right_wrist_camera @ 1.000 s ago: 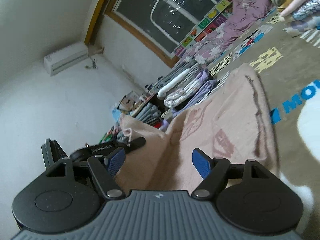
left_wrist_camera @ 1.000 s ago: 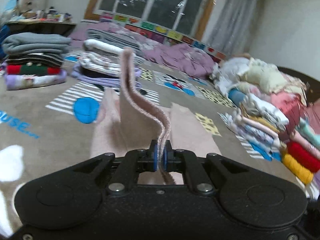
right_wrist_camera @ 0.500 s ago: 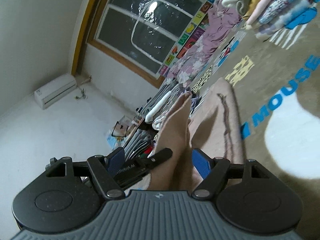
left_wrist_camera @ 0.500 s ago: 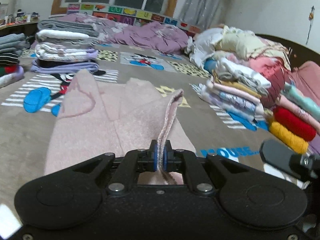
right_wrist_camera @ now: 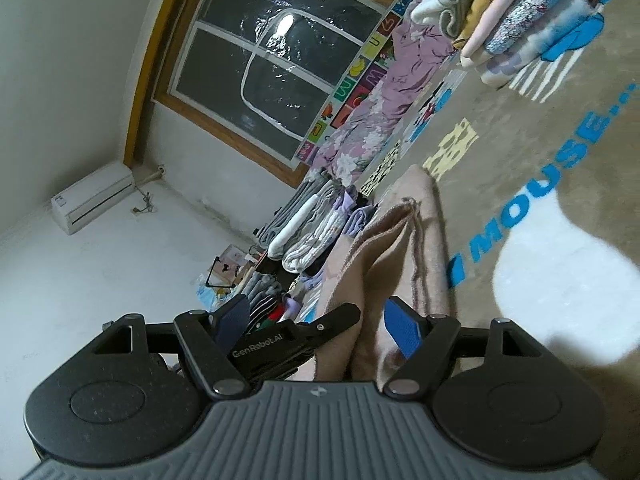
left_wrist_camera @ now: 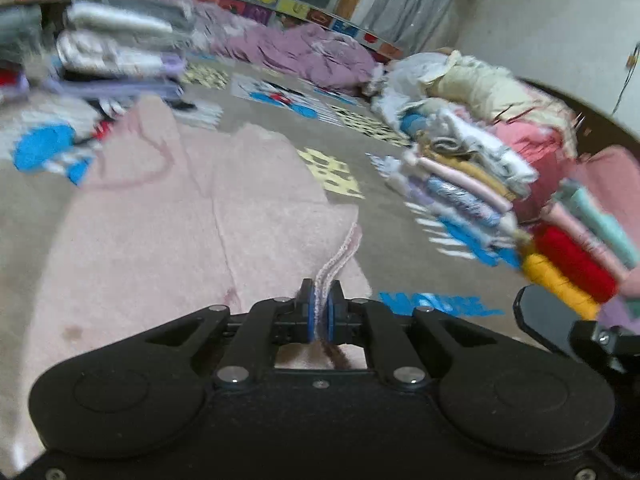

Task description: Fold clothes

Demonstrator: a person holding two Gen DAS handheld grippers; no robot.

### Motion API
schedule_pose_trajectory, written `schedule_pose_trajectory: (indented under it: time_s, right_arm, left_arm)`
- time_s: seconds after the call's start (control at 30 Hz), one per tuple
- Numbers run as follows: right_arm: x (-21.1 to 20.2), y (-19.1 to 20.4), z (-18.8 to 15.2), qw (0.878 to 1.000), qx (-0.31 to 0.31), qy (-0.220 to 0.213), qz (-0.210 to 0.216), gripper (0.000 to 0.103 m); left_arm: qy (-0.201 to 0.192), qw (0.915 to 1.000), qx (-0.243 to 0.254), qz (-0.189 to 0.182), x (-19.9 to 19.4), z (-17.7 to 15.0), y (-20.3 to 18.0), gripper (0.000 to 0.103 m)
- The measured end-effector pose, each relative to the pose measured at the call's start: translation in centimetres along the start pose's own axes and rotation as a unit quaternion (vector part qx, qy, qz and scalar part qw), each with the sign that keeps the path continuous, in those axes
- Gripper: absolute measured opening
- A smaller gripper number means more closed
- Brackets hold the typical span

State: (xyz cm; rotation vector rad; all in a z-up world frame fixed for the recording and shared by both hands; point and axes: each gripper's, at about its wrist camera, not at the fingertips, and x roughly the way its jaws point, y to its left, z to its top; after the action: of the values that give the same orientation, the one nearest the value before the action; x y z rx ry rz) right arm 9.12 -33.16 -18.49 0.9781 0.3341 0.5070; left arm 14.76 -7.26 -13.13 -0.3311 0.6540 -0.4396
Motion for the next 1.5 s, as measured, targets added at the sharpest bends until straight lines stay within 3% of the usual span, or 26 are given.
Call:
schedule_pose_trajectory:
  time_s: [0.07, 0.13, 0.23, 0.37, 0.5, 0.63, 0.83, 0.93, 1.1, 1.37, 1.43, 1.5]
  right_arm:
    - [0.1, -0.3, 0.0, 1.0, 0.006, -0.005, -0.003, 0.075]
    - [0.1, -0.7, 0.1, 1.0, 0.012, -0.009, -0.006, 0.075]
    - [0.3, -0.8, -0.1, 1.0, 0.008, -0.007, -0.011, 0.075]
    - [0.5, 0.0, -0.3, 0.999, -0.029, 0.004, -0.016, 0.075]
    - [0.9, 0.5, -0.6, 0.998, -0.055, 0.017, -0.02, 0.074]
    - [1.6, 1.0, -1.0, 0.996, -0.081, 0.031, -0.027, 0.074]
    - [3.3, 2.4, -0.9, 0.989, -0.128, 0.053, -0.046, 0.074]
    - [4.4, 2.7, -0.1, 0.988, -0.127, 0.069, -0.058, 0.074]
    - [6.5, 2.9, 0.9, 0.982, -0.127, 0.112, -0.085, 0.073]
    - [8.9, 3.0, 1.0, 0.975, -0.143, 0.137, -0.1, 0.066]
    - [9.2, 2.8, 1.0, 0.975, -0.142, 0.139, -0.099, 0.061]
    - [9.6, 2.6, 0.8, 0.975, -0.143, 0.141, -0.098, 0.036]
  left_arm:
    - [0.004, 0.9996, -0.012, -0.025, -0.7, 0.1, 0.7, 0.009]
    - [0.001, 0.9982, -0.017, -0.057, -2.2, 0.5, 1.1, 0.033]
    - [-0.036, 0.9965, -0.021, -0.072, -5.8, 1.8, 2.8, 0.034]
    - [-0.088, 0.9957, -0.025, -0.015, -9.9, 3.2, 7.2, 0.034]
    - [-0.102, 0.9936, -0.037, 0.03, -12.3, 2.6, 11.1, 0.034]
    - [-0.088, 0.9955, -0.015, 0.033, -12.9, 1.4, 11.7, 0.034]
    - [-0.045, 0.9948, 0.091, 0.001, -13.4, -0.9, 9.4, 0.034]
    - [-0.025, 0.9891, 0.145, -0.005, -14.0, -2.4, 8.2, 0.034]
    - [-0.009, 0.9813, 0.19, -0.03, -13.7, -3.9, 7.1, 0.034]
    - [0.037, 0.9631, 0.265, -0.028, -11.8, -5.3, 4.9, 0.034]
    - [0.055, 0.9606, 0.272, -0.016, -11.2, -5.7, 5.2, 0.034]
    - [0.065, 0.9596, 0.274, -0.009, -11.1, -6.1, 5.3, 0.034]
